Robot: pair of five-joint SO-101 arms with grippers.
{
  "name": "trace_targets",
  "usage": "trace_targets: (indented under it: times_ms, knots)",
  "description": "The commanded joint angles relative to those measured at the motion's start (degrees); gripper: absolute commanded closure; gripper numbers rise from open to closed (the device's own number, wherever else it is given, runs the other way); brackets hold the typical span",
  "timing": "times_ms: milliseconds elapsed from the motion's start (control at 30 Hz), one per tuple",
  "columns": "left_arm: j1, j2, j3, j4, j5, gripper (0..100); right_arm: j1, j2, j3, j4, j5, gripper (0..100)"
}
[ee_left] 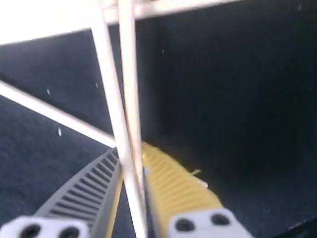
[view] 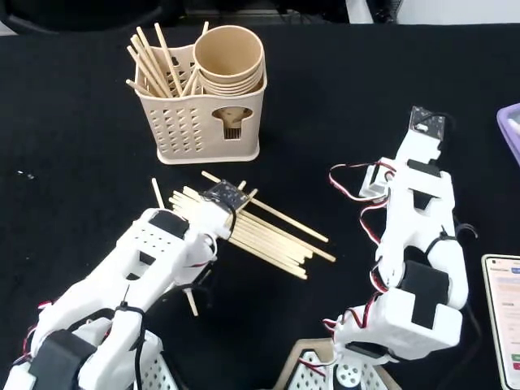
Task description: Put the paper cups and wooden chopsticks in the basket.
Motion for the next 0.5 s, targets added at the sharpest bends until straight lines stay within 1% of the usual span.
trace_targets:
  times_ms: [0, 300, 467]
  knots:
    - [0.31, -0.09, -1.71, -2.81, -0.26, 86, -1.67, -0.13, -1.98, -0.70, 0.00, 88.2]
    - [0.40, -0.09, -1.98, -3.69, -0.26, 89, -1.67, -0.13, -1.98, -0.70, 0.00, 88.2]
    - [0.31, -0.09, 0.13, -7.30, -0.26, 89, -1.67, -0.13, -1.98, -0.70, 0.00, 88.2]
